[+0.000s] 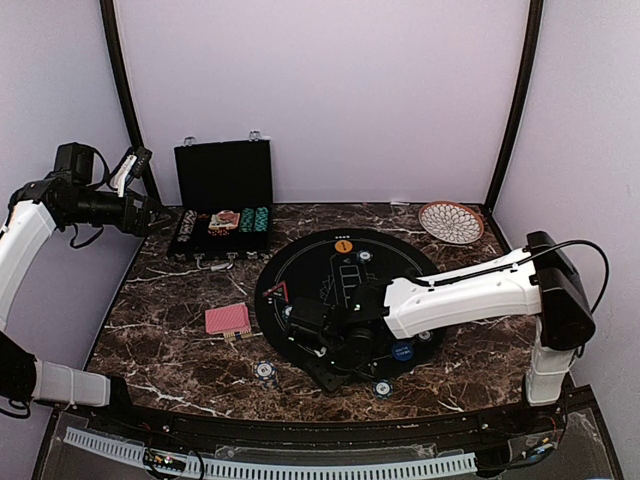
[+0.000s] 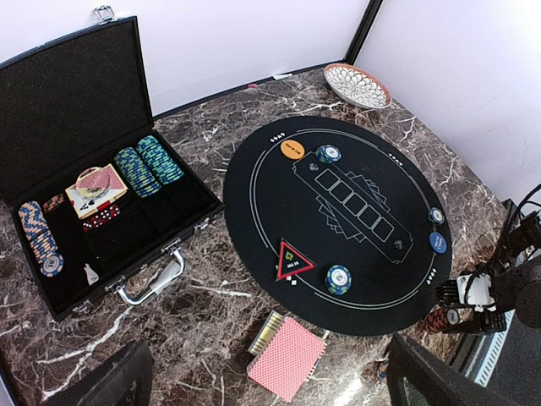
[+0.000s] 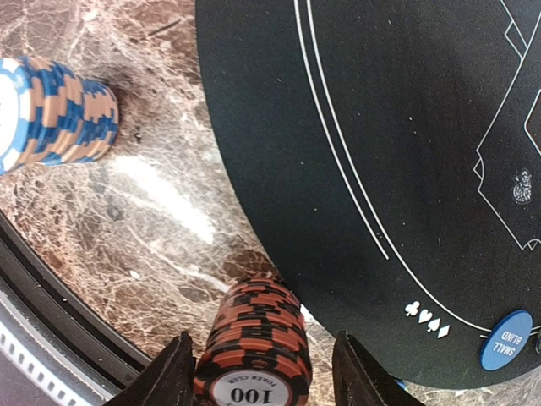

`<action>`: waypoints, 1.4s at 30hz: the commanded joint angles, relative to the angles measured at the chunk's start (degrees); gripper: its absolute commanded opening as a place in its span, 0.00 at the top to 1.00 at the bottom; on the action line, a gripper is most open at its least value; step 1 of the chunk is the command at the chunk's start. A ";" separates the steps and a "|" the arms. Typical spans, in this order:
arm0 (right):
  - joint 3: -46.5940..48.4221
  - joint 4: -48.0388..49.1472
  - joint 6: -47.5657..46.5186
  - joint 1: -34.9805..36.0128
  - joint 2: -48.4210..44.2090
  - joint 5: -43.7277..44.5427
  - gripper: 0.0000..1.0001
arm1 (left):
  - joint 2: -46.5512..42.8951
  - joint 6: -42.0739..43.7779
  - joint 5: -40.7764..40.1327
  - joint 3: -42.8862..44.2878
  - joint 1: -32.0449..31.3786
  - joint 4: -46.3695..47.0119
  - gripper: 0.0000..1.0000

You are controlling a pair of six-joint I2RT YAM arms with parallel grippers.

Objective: Distribute texas hold em gaming equipment

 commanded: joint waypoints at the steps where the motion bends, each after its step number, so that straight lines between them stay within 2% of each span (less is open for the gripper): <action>1: -1.02 1.03 -0.14 -0.51 0.61 -0.43 0.44 | -1.43 0.87 -0.04 0.80 0.21 -1.06 0.01; 5: -1.16 1.17 -0.13 -0.60 0.59 -0.51 0.44 | -1.42 0.93 -0.05 0.76 0.11 -1.10 0.01; 12: -0.81 1.20 -0.14 -0.61 0.14 -0.76 0.59 | -1.42 0.94 -0.18 0.84 0.20 -1.18 0.01; 22: 1.21 -0.97 -0.06 -0.60 -1.55 -0.53 0.69 | -1.43 0.79 -0.20 0.60 0.15 -0.94 0.01; 32: 5.79 -4.98 -0.54 -1.13 -2.41 1.55 0.74 | -1.52 0.93 -0.08 0.49 0.21 -1.03 0.01; 37: 9.08 -6.12 -1.78 -4.38 -3.00 3.13 0.76 | -1.53 1.01 -0.09 0.58 0.21 -1.21 0.01; 42: 12.45 -6.90 -4.32 -10.76 -2.32 6.52 0.77 | -1.61 0.96 -0.11 0.58 0.21 -1.20 0.01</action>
